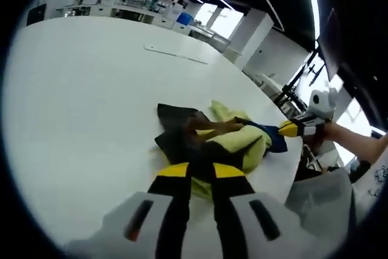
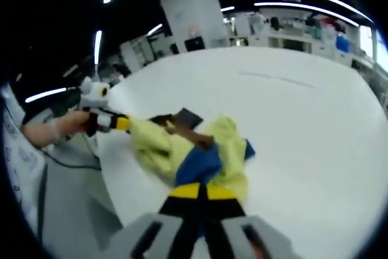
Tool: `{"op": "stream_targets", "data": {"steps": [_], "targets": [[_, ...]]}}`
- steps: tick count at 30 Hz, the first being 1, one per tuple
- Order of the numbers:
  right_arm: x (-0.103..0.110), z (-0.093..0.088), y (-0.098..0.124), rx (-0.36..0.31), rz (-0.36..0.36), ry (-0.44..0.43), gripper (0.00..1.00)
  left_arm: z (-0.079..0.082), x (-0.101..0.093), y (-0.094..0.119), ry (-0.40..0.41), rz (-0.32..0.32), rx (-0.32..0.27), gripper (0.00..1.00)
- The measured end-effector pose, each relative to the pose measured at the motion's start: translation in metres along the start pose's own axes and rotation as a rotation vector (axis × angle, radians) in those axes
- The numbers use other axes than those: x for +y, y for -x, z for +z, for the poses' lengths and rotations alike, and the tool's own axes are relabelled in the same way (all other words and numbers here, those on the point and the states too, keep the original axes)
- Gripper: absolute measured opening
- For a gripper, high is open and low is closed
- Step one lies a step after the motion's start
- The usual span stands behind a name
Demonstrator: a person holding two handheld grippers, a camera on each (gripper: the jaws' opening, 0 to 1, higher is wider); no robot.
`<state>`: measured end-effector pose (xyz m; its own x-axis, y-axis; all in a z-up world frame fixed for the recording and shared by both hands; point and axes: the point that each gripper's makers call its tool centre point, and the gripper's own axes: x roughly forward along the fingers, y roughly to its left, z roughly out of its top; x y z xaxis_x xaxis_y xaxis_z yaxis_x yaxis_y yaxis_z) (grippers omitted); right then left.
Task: Fold the garment on the visible template until the final outline fits inside the template.
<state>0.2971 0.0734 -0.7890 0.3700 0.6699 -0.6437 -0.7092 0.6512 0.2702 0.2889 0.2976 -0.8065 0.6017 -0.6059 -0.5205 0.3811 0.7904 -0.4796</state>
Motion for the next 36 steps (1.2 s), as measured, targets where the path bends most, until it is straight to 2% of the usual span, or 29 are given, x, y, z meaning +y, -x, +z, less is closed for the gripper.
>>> {"op": "stream_targets", "data": {"steps": [3, 7, 9, 10, 11, 12, 14, 15, 19, 22, 25, 29, 32, 36], "targets": [[-0.002, 0.0, 0.001, -0.004, -0.005, -0.002, 0.0, 0.0, 0.0, 0.002, 0.008, 0.007, -0.003, 0.0], [-0.003, 0.001, 0.002, -0.011, -0.015, -0.002, 0.0, 0.0, 0.0, 0.004, 0.026, 0.011, -0.008, 0.0], [-0.004, 0.004, 0.005, -0.029, -0.028, 0.008, 0.0, 0.002, -0.001, 0.006, 0.007, 0.021, -0.013, 0.0], [-0.004, 0.006, 0.008, -0.038, -0.032, 0.006, 0.0, 0.005, -0.001, 0.008, -0.04, 0.023, -0.02, 0.0], [-0.005, 0.008, 0.01, -0.05, -0.038, 0.003, 0.0, 0.006, -0.001, 0.01, -0.053, 0.03, -0.014, 0.0], [-0.006, 0.012, 0.015, -0.067, -0.041, 0.001, 0.0, 0.012, 0.001, 0.013, -0.074, 0.05, -0.031, 0.0], [-0.009, 0.02, 0.022, -0.105, -0.054, -0.016, 0.0, 0.018, -0.002, 0.02, -0.07, 0.049, -0.041, 0.0], [-0.011, 0.023, 0.024, -0.117, -0.061, -0.021, 0.0, 0.027, 0.001, 0.024, -0.061, 0.059, -0.069, 0.0], [-0.017, 0.032, 0.036, -0.149, -0.085, -0.019, 0.0, 0.047, 0.007, 0.034, -0.065, 0.069, -0.116, 0.0], [-0.019, 0.041, 0.046, -0.184, -0.108, -0.013, 0.0, 0.065, 0.003, 0.045, -0.06, 0.071, -0.175, 0.0], [-0.021, 0.055, 0.059, -0.234, -0.129, -0.008, 0.0, 0.079, 0.004, 0.055, -0.096, 0.09, -0.211, 0.0], [-0.019, 0.07, 0.071, -0.281, -0.144, 0.003, 0.0, 0.094, 0.0, 0.067, -0.112, 0.097, -0.259, 0.0], [-0.015, 0.082, 0.078, -0.327, -0.152, 0.014, 0.0, 0.111, -0.004, 0.08, -0.164, 0.118, -0.292, 0.0], [-0.008, 0.099, 0.089, -0.378, -0.152, 0.027, 0.0, 0.13, -0.013, 0.09, -0.189, 0.115, -0.316, 0.0]]}}
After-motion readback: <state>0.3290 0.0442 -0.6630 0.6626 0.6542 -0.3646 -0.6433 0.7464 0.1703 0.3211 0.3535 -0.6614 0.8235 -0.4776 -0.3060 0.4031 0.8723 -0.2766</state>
